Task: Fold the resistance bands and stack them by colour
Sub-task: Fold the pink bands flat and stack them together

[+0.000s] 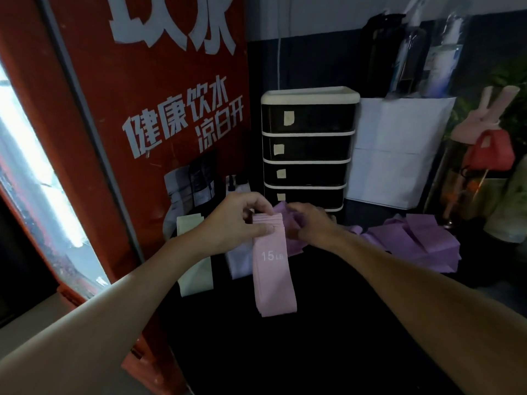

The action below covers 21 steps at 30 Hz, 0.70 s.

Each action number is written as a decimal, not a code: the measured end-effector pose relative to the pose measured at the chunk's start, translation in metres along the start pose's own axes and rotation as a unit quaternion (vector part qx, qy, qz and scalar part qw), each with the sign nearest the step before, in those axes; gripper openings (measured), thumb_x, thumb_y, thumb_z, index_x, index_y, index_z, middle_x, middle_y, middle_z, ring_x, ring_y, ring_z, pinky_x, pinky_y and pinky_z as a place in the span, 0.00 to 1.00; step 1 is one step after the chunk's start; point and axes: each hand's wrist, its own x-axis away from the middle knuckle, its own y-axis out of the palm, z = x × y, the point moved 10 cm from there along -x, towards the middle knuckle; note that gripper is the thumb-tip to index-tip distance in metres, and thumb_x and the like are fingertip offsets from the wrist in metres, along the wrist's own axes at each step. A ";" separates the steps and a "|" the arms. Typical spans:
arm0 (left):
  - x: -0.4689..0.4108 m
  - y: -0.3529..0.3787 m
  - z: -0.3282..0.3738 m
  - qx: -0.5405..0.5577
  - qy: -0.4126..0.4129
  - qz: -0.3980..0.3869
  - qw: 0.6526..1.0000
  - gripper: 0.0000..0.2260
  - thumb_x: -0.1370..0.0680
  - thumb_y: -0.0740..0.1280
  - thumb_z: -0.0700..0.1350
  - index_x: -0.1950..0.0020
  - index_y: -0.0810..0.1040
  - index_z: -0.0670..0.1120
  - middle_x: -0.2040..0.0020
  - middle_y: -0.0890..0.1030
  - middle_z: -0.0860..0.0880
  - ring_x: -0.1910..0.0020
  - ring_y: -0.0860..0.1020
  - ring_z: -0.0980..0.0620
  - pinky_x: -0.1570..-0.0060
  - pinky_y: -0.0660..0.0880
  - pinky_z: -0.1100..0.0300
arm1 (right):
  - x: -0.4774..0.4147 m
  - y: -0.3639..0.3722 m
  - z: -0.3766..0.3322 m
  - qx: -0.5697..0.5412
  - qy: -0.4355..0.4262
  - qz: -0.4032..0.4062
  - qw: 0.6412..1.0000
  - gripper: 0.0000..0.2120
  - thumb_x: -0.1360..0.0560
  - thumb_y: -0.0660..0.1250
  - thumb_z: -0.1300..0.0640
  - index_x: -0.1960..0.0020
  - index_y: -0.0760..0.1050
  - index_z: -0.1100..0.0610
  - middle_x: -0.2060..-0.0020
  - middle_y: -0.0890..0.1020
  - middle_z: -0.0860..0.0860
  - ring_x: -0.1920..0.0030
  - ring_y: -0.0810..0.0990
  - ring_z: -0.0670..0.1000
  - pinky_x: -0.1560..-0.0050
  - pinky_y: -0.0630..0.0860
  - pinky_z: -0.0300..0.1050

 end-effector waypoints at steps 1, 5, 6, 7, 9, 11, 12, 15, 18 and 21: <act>-0.001 0.000 -0.003 0.001 -0.003 0.001 1.000 0.10 0.29 0.76 0.35 0.50 0.81 0.42 0.51 0.82 0.48 0.54 0.81 0.50 0.53 0.78 0.61 | -0.005 0.007 0.004 0.003 0.006 -0.020 1.000 0.29 0.30 0.72 0.53 0.33 0.68 0.37 0.42 0.77 0.44 0.39 0.76 0.51 0.34 0.69 0.60; -0.007 0.003 -0.008 0.009 -0.009 0.000 1.000 0.10 0.29 0.76 0.35 0.49 0.81 0.41 0.52 0.82 0.48 0.54 0.82 0.48 0.52 0.78 0.58 | -0.016 0.018 0.015 0.009 -0.011 -0.012 1.000 0.22 0.28 0.71 0.60 0.39 0.76 0.39 0.41 0.80 0.47 0.42 0.76 0.49 0.35 0.71 0.52; -0.008 0.003 -0.008 0.009 -0.010 -0.001 1.000 0.10 0.29 0.76 0.36 0.49 0.81 0.41 0.51 0.83 0.47 0.54 0.82 0.48 0.52 0.78 0.58 | -0.018 0.015 0.016 -0.017 -0.027 0.008 0.999 0.19 0.29 0.71 0.64 0.43 0.81 0.45 0.45 0.82 0.49 0.46 0.79 0.48 0.41 0.74 0.41; -0.010 0.003 -0.008 0.010 -0.011 -0.002 1.000 0.10 0.29 0.76 0.36 0.49 0.81 0.41 0.51 0.83 0.47 0.54 0.82 0.50 0.53 0.78 0.60 | -0.017 0.008 0.017 -0.015 -0.042 0.026 0.999 0.15 0.30 0.71 0.67 0.46 0.83 0.52 0.50 0.84 0.51 0.51 0.79 0.47 0.49 0.72 0.30; -0.013 0.004 -0.004 0.010 -0.009 -0.004 1.000 0.10 0.29 0.76 0.36 0.50 0.81 0.42 0.51 0.83 0.48 0.56 0.81 0.56 0.55 0.77 0.65 | -0.013 -0.009 0.019 0.008 -0.057 0.050 0.997 0.10 0.31 0.71 0.68 0.52 0.84 0.58 0.58 0.83 0.50 0.57 0.78 0.47 0.60 0.67 0.25; -0.018 0.004 0.002 0.017 -0.006 -0.004 1.000 0.10 0.29 0.76 0.36 0.50 0.81 0.43 0.52 0.83 0.48 0.57 0.81 0.58 0.56 0.76 0.67 | -0.003 -0.034 0.029 0.010 -0.052 0.071 0.996 0.08 0.31 0.72 0.67 0.54 0.84 0.59 0.61 0.82 0.50 0.60 0.77 0.48 0.63 0.67 0.30; -0.021 0.005 0.007 0.022 0.000 -0.004 1.000 0.10 0.29 0.76 0.36 0.50 0.81 0.43 0.52 0.83 0.48 0.57 0.81 0.58 0.56 0.76 0.66 | 0.003 -0.050 0.035 0.013 -0.053 0.093 0.994 0.07 0.31 0.73 0.67 0.55 0.85 0.59 0.62 0.82 0.52 0.60 0.78 0.50 0.64 0.67 0.35; -0.030 0.007 0.023 0.025 0.025 -0.002 0.999 0.09 0.29 0.77 0.37 0.51 0.81 0.46 0.52 0.83 0.48 0.56 0.82 0.55 0.54 0.79 0.60 | 0.023 -0.093 0.063 0.048 -0.028 0.140 0.989 0.07 0.32 0.73 0.68 0.54 0.85 0.62 0.61 0.83 0.56 0.59 0.78 0.52 0.61 0.63 0.39; -0.039 0.013 0.037 0.019 0.037 -0.008 0.999 0.09 0.28 0.77 0.38 0.51 0.82 0.47 0.52 0.83 0.48 0.54 0.82 0.54 0.50 0.80 0.56 | 0.043 -0.119 0.100 0.056 0.045 0.127 0.989 0.07 0.31 0.74 0.62 0.53 0.84 0.56 0.57 0.83 0.52 0.55 0.78 0.52 0.58 0.68 0.40; -0.046 0.020 0.045 0.013 0.030 -0.014 0.999 0.09 0.28 0.77 0.39 0.51 0.82 0.47 0.52 0.82 0.52 0.60 0.79 0.54 0.53 0.78 0.58 | 0.061 -0.121 0.117 0.104 0.133 0.073 0.983 0.09 0.30 0.75 0.45 0.52 0.79 0.38 0.51 0.77 0.45 0.40 0.70 0.54 0.41 0.67 0.53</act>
